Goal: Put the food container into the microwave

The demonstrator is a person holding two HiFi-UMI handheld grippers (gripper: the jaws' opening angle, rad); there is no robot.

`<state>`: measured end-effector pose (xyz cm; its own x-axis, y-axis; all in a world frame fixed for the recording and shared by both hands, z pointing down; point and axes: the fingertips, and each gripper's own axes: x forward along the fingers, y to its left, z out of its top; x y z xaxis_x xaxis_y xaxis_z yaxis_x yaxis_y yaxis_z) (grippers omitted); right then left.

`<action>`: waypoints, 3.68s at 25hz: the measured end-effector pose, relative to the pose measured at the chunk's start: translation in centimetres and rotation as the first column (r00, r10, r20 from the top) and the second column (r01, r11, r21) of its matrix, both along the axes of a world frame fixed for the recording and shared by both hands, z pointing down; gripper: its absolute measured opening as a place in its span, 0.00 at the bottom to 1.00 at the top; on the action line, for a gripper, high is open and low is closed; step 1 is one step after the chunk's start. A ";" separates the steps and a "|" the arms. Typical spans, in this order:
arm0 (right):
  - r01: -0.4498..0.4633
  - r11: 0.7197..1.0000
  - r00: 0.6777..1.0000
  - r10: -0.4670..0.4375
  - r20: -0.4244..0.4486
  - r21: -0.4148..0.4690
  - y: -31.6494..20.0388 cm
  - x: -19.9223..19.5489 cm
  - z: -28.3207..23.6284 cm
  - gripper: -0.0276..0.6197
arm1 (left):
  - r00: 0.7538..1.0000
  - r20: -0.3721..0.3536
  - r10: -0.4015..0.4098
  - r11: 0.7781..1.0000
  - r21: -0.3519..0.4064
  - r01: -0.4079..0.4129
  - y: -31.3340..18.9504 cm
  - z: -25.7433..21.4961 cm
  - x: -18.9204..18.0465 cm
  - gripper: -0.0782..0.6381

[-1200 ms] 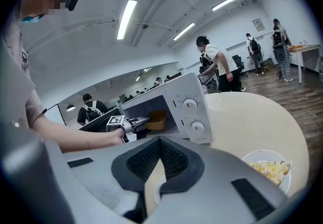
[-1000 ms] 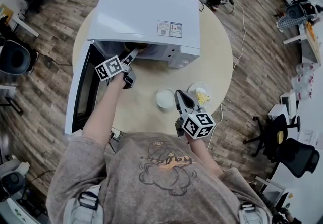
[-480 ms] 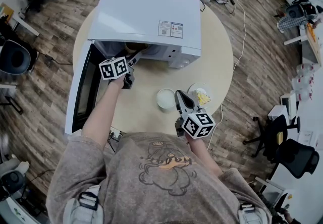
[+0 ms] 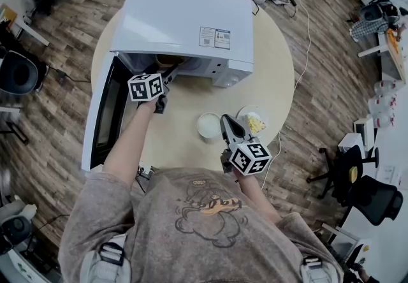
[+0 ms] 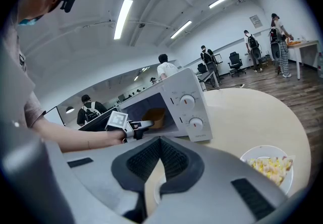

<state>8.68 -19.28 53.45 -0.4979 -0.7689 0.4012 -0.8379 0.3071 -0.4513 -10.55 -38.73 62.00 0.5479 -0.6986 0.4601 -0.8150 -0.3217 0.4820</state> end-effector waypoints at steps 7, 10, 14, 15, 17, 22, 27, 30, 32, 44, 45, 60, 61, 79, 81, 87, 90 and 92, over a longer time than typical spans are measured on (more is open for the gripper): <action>-0.001 1.000 1.000 0.001 0.004 -0.002 -0.2 0.0 0.1 0.04 | 1.000 0.010 0.009 1.000 0.001 -0.009 -0.1 0.1 0.0 0.61; -0.001 1.000 1.000 0.001 0.005 -0.004 -0.2 0.1 0.1 0.05 | 1.000 0.013 0.015 1.000 -0.004 -0.015 -0.1 0.1 0.0 0.61; 0.000 1.000 1.000 0.000 0.006 -0.002 -0.2 0.0 0.0 0.04 | 0.999 0.038 0.030 1.000 0.005 -0.030 0.0 0.1 0.0 0.61; 0.001 1.000 1.000 -0.001 0.006 -0.002 -0.3 0.0 0.0 0.05 | 0.998 0.052 0.032 0.999 0.011 -0.033 0.0 0.1 -0.1 0.61; 0.001 1.000 1.000 -0.001 0.007 -0.002 -0.3 0.0 0.1 0.04 | 0.997 0.070 0.038 0.999 0.022 -0.040 0.0 0.1 -0.1 0.61; 0.000 1.000 1.000 0.000 0.006 -0.005 -0.2 0.0 0.2 0.05 | 0.994 0.103 0.033 0.999 0.019 -0.036 0.0 0.4 -0.5 0.42; -0.002 1.000 1.000 0.002 0.006 -0.006 -0.3 0.0 0.2 0.05 | 0.995 0.089 0.053 0.999 0.002 -0.053 0.4 0.8 0.0 0.42; -0.002 1.000 1.000 0.002 0.008 -0.006 -0.3 0.0 0.1 0.05 | 0.996 0.082 0.042 0.999 -0.002 -0.042 0.4 0.7 -0.1 0.38; -0.002 1.000 1.000 0.002 0.008 -0.006 -0.2 0.0 0.1 0.05 | 0.996 0.076 0.041 0.999 -0.005 -0.041 0.4 0.7 0.0 0.36; -0.006 1.000 1.000 0.006 0.007 -0.010 -0.3 0.2 0.2 0.05 | 0.998 0.022 0.059 0.998 -0.018 -0.059 0.6 0.5 0.7 0.24; -0.005 1.000 1.000 0.005 0.007 -0.010 -0.3 0.2 0.2 0.05 | 0.998 0.020 0.059 0.998 -0.021 -0.058 0.7 0.5 0.7 0.23; 0.002 1.000 1.000 -0.002 0.008 -0.009 -0.2 0.2 0.2 0.05 | 0.993 -0.062 0.099 0.992 -0.074 -0.104 2.0 1.2 2.0 0.17; 0.002 1.000 1.000 -0.002 0.008 -0.009 -0.2 0.2 0.2 0.04 | 0.991 -0.078 0.107 0.991 -0.078 -0.113 2.1 1.2 2.2 0.17; 0.047 0.998 0.999 -0.047 0.010 0.030 0.3 0.4 -0.7 0.05 | 0.995 -0.084 0.056 0.998 0.005 -0.056 4.1 -3.2 1.8 0.17; 0.063 0.997 0.998 -0.063 0.014 0.041 0.4 0.4 -0.9 0.05 | 0.995 -0.088 0.042 0.999 0.018 -0.040 4.9 -4.2 1.7 0.17; 0.114 0.992 0.993 -0.116 0.021 0.062 1.2 0.8 -1.4 0.05 | 0.994 -0.109 0.005 0.998 0.066 0.003 8.0 -7.1 1.8 0.17; 0.143 0.987 0.989 -0.145 0.025 0.072 1.4 0.8 -1.6 0.05 | 0.992 -0.121 -0.022 0.996 0.081 0.032 9.7 -8.0 1.7 0.17; 0.164 0.983 0.986 -0.166 0.028 0.081 1.6 0.8 -1.7 0.05 | 0.991 -0.129 -0.038 0.995 0.088 0.050 11.0 -8.5 1.6 0.17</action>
